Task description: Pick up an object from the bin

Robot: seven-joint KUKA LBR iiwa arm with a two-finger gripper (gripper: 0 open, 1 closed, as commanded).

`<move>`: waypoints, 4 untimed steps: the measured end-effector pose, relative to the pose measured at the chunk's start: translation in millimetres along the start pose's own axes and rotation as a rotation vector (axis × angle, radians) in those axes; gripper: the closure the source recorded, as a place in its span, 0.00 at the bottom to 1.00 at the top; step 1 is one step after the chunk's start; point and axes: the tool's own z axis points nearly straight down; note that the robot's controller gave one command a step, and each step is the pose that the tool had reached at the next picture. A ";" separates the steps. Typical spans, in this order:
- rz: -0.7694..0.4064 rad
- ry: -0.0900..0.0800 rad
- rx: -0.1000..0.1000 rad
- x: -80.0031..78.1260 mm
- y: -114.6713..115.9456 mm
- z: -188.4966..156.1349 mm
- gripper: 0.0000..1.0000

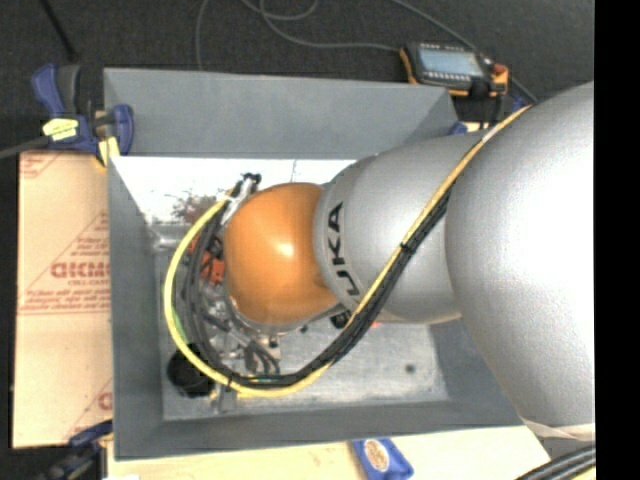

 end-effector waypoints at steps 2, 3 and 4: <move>0.056 -0.012 -0.004 1.0 -0.6 75.3 0.00; 0.065 -0.012 -0.004 2.9 -1.8 12.3 0.00; -0.061 -0.007 0.001 4.7 21.6 38.4 0.00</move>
Offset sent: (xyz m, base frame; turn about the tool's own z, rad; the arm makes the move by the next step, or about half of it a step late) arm -0.0037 -0.0003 -0.0747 0.0569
